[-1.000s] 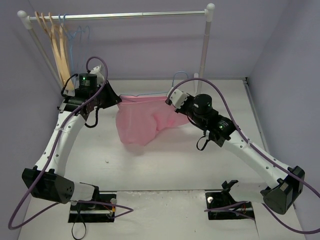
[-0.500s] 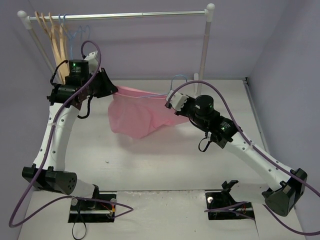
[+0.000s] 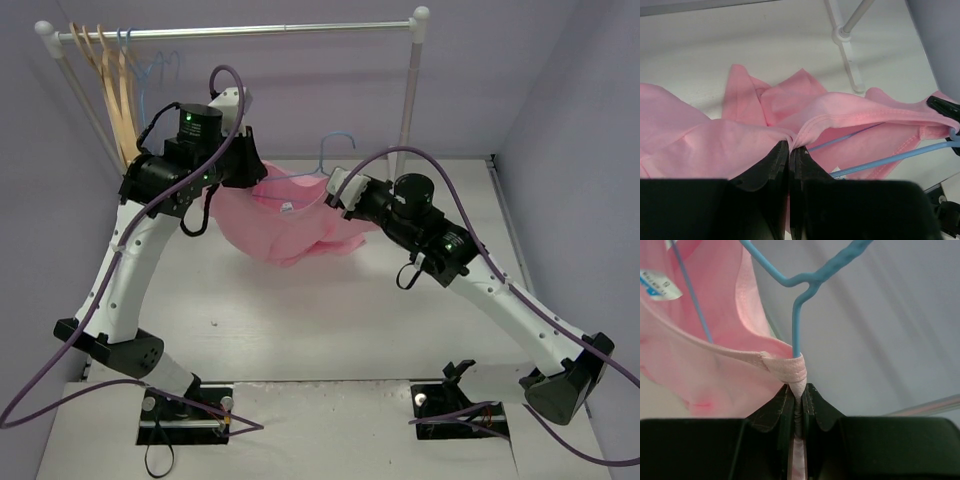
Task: Place the t-shirt on the hanger
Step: Place the T-shirt on the hanger, then place the hanger at the clothesline.
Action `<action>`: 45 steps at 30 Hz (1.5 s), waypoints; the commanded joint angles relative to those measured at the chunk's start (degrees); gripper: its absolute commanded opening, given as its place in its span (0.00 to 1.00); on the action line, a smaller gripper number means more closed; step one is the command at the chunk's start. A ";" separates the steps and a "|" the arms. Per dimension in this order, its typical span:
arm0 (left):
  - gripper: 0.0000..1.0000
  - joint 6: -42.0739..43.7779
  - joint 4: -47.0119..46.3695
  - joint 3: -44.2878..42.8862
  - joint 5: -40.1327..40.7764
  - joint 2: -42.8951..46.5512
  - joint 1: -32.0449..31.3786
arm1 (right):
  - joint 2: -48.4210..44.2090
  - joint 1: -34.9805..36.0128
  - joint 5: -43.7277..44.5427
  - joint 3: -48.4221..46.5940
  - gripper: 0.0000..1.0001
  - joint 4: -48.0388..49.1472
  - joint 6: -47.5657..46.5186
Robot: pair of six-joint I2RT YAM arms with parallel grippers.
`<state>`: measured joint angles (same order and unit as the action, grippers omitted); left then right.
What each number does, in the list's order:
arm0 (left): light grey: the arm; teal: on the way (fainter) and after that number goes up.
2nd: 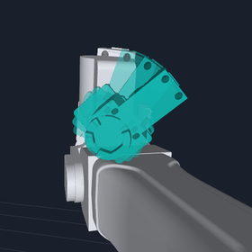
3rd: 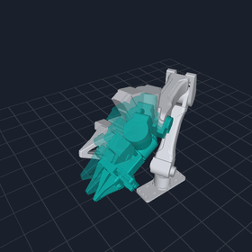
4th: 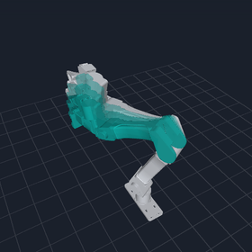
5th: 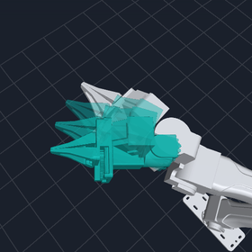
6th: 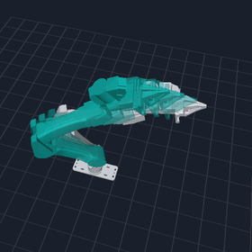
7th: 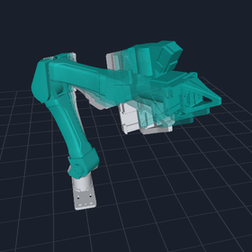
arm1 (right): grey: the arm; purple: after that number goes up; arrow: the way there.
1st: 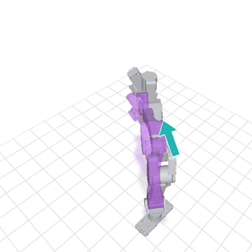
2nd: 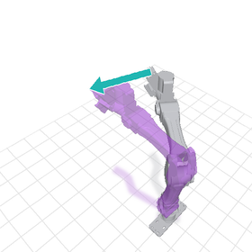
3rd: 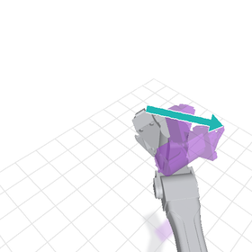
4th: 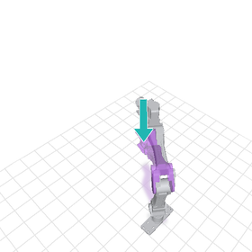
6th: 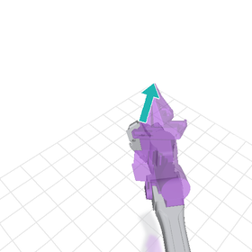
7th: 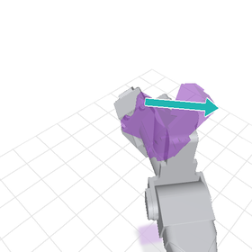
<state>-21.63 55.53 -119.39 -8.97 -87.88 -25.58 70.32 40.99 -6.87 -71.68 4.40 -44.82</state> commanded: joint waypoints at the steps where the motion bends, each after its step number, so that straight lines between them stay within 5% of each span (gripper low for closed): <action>1: 0.00 -0.17 0.55 -3.30 4.47 0.86 -1.92 | 1.82 0.84 -1.14 -5.31 0.00 8.08 1.84; 6: 0.00 -3.06 -3.30 6.76 11.33 6.21 -4.48 | 2.10 1.19 9.41 0.46 0.00 11.14 3.94; 16: 0.00 -10.27 -14.74 24.99 15.74 13.43 -4.56 | -4.48 1.02 7.40 14.27 0.00 22.82 11.15; 45: 0.00 -12.39 -24.85 23.16 22.60 8.34 -7.81 | -5.46 -0.65 -7.61 28.96 0.00 44.46 21.08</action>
<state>-33.67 35.05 -92.99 13.19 -78.87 -32.99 65.54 41.10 -10.63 -42.28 37.45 -26.00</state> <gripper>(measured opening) 0.050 0.105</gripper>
